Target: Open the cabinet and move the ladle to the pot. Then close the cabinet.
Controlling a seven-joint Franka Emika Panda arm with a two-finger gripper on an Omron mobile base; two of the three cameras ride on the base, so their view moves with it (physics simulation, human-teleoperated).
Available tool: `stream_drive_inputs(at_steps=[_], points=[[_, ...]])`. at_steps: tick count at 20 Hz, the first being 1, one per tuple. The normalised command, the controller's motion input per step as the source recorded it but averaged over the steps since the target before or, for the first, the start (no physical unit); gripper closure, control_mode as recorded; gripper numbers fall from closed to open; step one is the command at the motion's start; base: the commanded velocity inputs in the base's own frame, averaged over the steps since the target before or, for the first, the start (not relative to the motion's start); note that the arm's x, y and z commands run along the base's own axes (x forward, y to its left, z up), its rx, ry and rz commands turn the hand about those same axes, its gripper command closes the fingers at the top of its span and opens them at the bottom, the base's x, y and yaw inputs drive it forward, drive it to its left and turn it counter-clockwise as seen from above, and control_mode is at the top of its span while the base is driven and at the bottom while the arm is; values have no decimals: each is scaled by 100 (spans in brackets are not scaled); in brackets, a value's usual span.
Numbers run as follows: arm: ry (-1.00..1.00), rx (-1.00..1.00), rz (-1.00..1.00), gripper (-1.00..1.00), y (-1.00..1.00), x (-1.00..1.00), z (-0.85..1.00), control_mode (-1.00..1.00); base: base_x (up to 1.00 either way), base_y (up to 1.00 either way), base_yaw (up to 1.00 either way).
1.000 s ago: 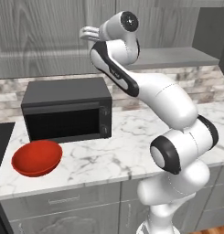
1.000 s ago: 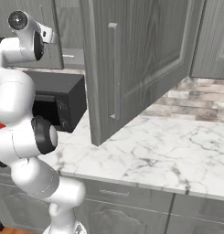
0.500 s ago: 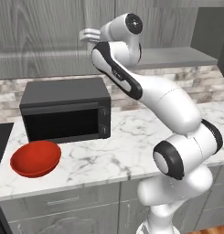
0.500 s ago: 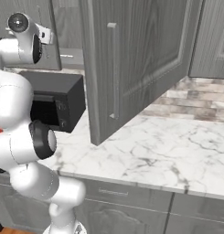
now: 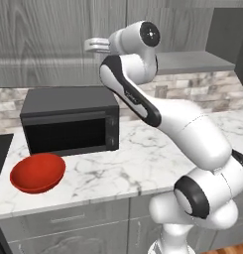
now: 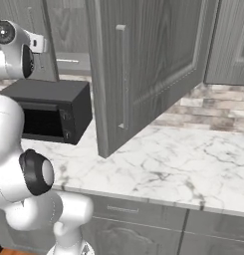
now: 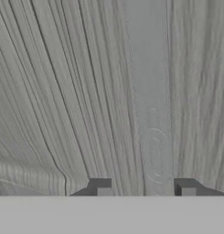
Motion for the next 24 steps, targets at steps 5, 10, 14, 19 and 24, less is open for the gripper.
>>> stream_drive_inputs(at_steps=[5,10,14,19,24], points=[[0,0,2,100,94,-100,28,-100,0,0,0],[0,0,3,100,98,-100,29,-100,0,0,0],[0,0,3,100,99,-100,26,-100,0,0,0],[0,0,3,100,100,-100,24,-100,0,0,0],[0,0,1,100,100,-100,20,-100,0,0,0]])
